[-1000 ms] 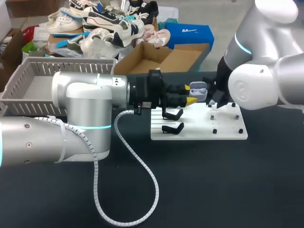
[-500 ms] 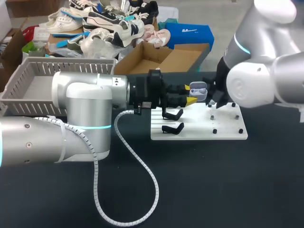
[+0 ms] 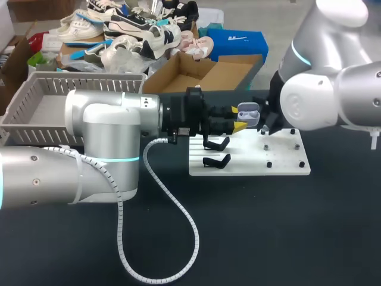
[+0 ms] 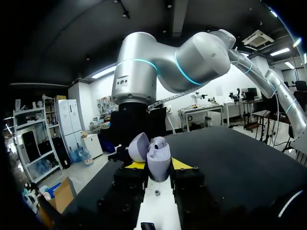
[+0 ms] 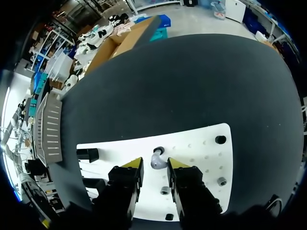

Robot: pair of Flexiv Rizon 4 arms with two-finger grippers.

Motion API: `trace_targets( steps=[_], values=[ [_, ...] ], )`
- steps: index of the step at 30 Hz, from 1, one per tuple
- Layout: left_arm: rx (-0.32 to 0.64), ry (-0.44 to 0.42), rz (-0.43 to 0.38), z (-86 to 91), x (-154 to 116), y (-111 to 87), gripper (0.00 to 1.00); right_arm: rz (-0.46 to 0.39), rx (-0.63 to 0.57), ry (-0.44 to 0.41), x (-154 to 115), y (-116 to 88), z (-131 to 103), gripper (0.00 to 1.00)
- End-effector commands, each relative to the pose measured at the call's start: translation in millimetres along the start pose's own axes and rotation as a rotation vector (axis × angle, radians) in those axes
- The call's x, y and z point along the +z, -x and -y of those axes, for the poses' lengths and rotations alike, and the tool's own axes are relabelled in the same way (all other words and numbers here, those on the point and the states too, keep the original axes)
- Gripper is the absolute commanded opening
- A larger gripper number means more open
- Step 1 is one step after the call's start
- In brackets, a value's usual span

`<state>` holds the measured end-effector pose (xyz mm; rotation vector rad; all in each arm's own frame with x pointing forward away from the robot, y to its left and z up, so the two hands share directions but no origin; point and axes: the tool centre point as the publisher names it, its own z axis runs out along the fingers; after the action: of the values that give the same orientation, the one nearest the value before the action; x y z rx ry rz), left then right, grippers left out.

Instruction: Pick up each earbud case from the left stands, insert the matching earbuds, close the lid, and place the case in the box.

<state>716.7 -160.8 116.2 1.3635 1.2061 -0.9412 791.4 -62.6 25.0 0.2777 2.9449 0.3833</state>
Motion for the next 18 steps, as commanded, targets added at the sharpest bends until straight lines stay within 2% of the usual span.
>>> trace_targets(
  steps=[1,12,18],
  values=[
    [0.001,0.008,0.0,1.5,0.7,0.1,0.0,-0.01,0.001,0.001,1.5,3.1,-0.6,0.27],
    [0.001,0.008,0.0,1.5,0.7,0.1,0.0,-0.014,0.015,-0.003,2.2,0.7,1.2,0.23],
    [0.001,0.008,0.0,1.5,0.7,0.1,0.0,-0.019,0.022,-0.003,3.5,-1.3,2.5,0.24]
  ],
)
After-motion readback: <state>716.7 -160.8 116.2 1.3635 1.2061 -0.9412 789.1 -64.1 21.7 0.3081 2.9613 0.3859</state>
